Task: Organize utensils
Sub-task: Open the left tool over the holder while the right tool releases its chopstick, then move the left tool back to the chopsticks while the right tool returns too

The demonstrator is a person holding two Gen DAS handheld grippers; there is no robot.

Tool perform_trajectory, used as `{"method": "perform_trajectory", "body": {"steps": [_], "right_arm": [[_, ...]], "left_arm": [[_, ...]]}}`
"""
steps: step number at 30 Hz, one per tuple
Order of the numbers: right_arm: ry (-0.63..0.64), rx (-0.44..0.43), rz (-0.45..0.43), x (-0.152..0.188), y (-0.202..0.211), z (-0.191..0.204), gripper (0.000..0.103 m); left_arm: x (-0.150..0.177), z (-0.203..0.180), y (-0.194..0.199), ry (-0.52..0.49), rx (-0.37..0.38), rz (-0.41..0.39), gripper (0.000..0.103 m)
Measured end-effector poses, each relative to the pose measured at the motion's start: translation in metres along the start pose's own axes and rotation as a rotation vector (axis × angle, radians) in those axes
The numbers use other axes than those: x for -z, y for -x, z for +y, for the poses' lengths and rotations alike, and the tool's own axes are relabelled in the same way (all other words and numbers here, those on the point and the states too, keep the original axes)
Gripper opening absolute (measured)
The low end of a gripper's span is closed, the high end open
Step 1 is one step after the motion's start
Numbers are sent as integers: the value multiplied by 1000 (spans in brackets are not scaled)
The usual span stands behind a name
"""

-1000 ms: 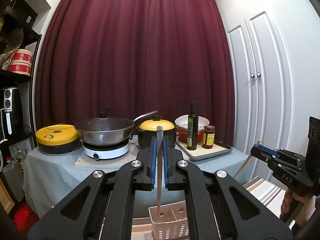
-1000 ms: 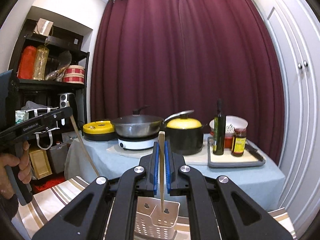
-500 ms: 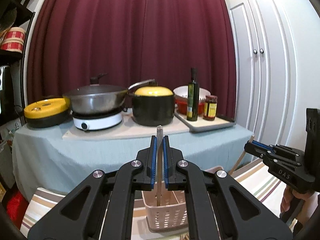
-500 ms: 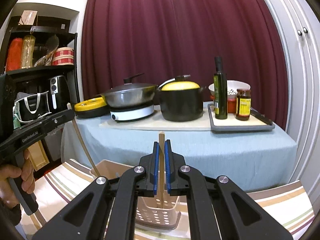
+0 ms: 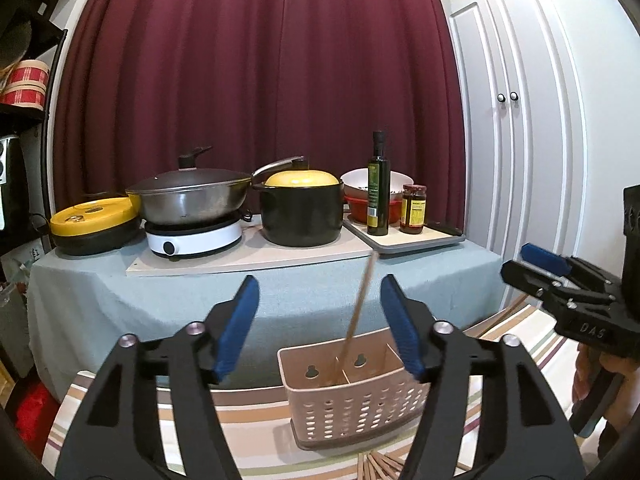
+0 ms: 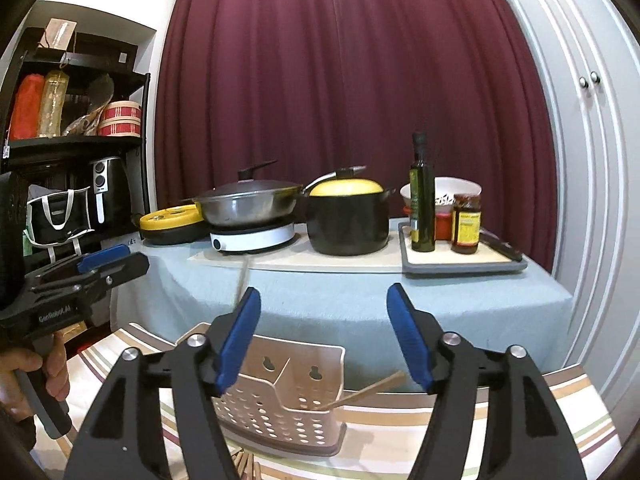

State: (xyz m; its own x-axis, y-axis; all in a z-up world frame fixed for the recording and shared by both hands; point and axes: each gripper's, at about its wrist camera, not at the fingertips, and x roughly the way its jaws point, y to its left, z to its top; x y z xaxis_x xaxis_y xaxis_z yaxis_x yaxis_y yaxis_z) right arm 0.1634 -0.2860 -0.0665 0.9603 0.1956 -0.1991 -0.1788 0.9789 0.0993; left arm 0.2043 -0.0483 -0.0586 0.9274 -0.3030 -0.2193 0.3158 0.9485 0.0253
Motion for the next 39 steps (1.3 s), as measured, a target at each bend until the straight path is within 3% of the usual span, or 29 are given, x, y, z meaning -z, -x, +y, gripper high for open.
{"method": "perform_trajectory", "body": {"steps": [5,10,14,23,27,39], "right_arm": [[20,25,-24,0,29,1,68],[24,38,17,21,56,-1,68],[25,57,78,57,78,-4,67],[-21,54,279,151,107,-9,49],[-25,53,345,177,112,-10,44],[10,41,391,200,112,-3,43]], "left_arm": [[5,0,24,-1,-22,-4,72],[28,0,47,7,-51,41,73],[59,0,66,14,-86,87,73],[128,3,96,36,-148,225,73],[149,7,106,50,-162,276,73],[172,6,118,61,-162,327,73]]}}
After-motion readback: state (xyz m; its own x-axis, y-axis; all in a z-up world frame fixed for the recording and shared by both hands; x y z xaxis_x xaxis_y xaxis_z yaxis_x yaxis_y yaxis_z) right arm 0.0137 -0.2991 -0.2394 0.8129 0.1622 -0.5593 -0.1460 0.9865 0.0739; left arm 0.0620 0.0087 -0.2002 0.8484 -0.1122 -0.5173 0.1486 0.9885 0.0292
